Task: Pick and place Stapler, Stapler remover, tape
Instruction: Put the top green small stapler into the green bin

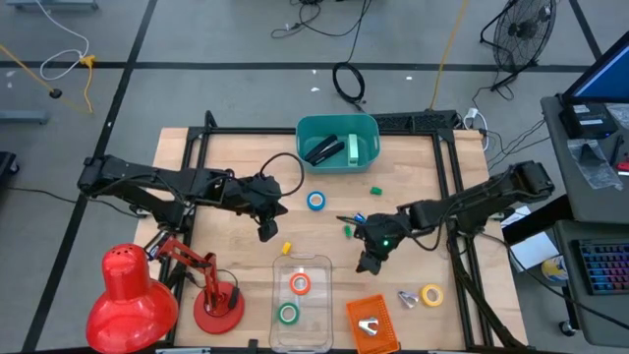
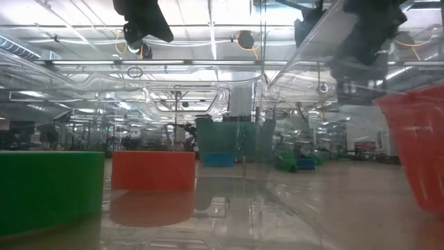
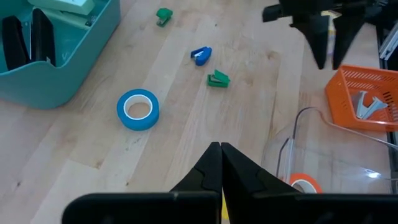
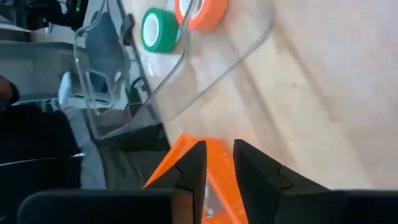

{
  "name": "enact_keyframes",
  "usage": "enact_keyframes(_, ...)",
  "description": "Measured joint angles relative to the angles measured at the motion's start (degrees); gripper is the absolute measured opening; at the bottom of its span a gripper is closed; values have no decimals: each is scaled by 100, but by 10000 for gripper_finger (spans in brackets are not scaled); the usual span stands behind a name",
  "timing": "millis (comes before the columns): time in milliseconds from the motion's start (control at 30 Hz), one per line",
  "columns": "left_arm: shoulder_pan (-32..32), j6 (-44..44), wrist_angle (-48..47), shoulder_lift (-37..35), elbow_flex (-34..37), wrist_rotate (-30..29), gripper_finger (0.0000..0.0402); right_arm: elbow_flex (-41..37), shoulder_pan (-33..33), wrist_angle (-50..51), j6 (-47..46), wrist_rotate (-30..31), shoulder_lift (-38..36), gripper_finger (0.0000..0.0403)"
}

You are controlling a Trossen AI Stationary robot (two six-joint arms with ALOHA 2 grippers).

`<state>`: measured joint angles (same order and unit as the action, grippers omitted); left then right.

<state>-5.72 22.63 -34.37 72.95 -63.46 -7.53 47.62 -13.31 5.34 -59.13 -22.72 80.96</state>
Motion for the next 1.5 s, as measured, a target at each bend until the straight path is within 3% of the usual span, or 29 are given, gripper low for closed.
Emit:
enact_keyframes(333, 2, 107, 0, 0, 0, -3, 1, -2, 1026, 587, 813, -410, -56, 73)
enact_keyframes(667, 55, 129, 13, 0, 0, -2, 1, -2, 2259, 1483, 1153, 1634, -71, 73)
enact_keyframes(800, 55, 127, 10, 0, 0, -2, 1, -2, 2316, 1542, 1591, 1623, -71, 79)
enact_keyframes(1067, 50, 101, -3, 0, 0, 2, 1, -2, 2298, 1648, 1960, 1068, -71, 138)
enact_keyframes(1300, 50, 107, 4, 0, 0, 2, 1, -2, 2469, 1717, 1938, 2081, -71, 188)
enact_keyframes(1500, 33, 144, 2, 0, 0, 4, 1, 31, 2775, 1948, 2111, 1976, -71, 221)
